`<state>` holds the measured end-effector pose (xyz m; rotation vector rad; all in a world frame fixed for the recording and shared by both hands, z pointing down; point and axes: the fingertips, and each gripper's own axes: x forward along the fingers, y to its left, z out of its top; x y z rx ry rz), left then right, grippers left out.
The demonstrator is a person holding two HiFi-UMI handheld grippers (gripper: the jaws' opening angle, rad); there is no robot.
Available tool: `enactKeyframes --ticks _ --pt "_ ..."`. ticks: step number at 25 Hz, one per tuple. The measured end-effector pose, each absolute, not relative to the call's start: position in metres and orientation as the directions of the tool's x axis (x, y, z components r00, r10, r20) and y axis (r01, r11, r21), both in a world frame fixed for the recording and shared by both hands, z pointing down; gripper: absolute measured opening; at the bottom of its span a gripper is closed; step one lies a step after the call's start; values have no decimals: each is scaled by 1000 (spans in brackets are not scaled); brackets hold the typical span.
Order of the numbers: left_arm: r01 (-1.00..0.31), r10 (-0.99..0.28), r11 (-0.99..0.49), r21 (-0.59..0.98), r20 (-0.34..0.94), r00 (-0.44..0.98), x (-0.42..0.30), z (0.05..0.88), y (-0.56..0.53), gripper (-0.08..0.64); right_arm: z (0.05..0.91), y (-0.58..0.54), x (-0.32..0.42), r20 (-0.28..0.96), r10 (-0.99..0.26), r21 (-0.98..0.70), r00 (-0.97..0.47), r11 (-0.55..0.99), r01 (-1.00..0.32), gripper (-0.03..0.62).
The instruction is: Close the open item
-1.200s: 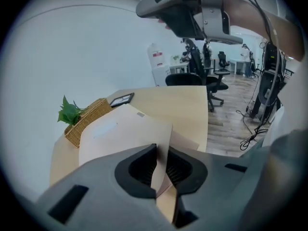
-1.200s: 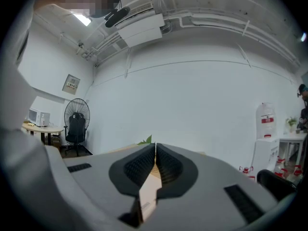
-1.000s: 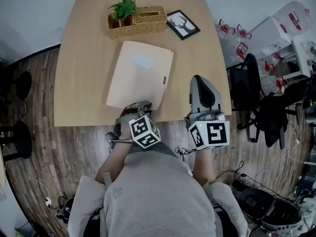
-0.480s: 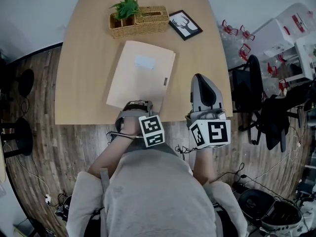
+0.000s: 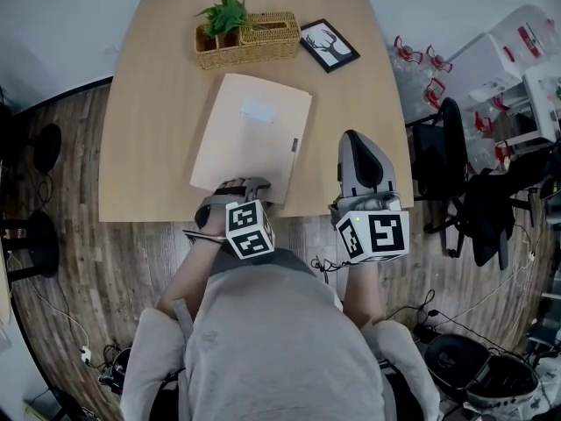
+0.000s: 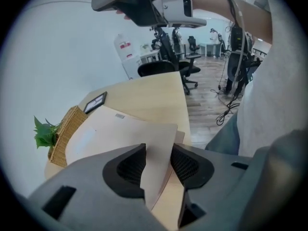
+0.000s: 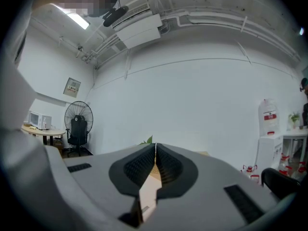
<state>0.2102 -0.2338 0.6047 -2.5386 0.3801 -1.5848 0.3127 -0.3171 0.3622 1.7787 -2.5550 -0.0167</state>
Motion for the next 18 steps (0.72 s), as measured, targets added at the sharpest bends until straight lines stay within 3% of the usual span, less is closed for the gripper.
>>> enactKeyframes --ticks 5,10,11,14,18 --pt "-221 -126 -975 -5 835 535 212 606 -225 201 362 -315 312 19 -939 25 -342 343 -939 14" --pt "-465 -164 -839 283 683 711 207 591 -246 199 361 -312 314 21 -941 32 -339 339 -940 14" --pt "-506 -192 -810 296 682 706 204 590 -252 187 361 -312 314 22 -940 34 -339 340 -940 14" --pt "-577 -271 -796 181 746 608 195 598 -264 24 361 -311 313 24 -939 37 -342 343 -939 14" --pt "-549 -301 -836 8 830 470 197 606 -265 9 361 -310 313 22 -939 35 -344 345 -938 14"
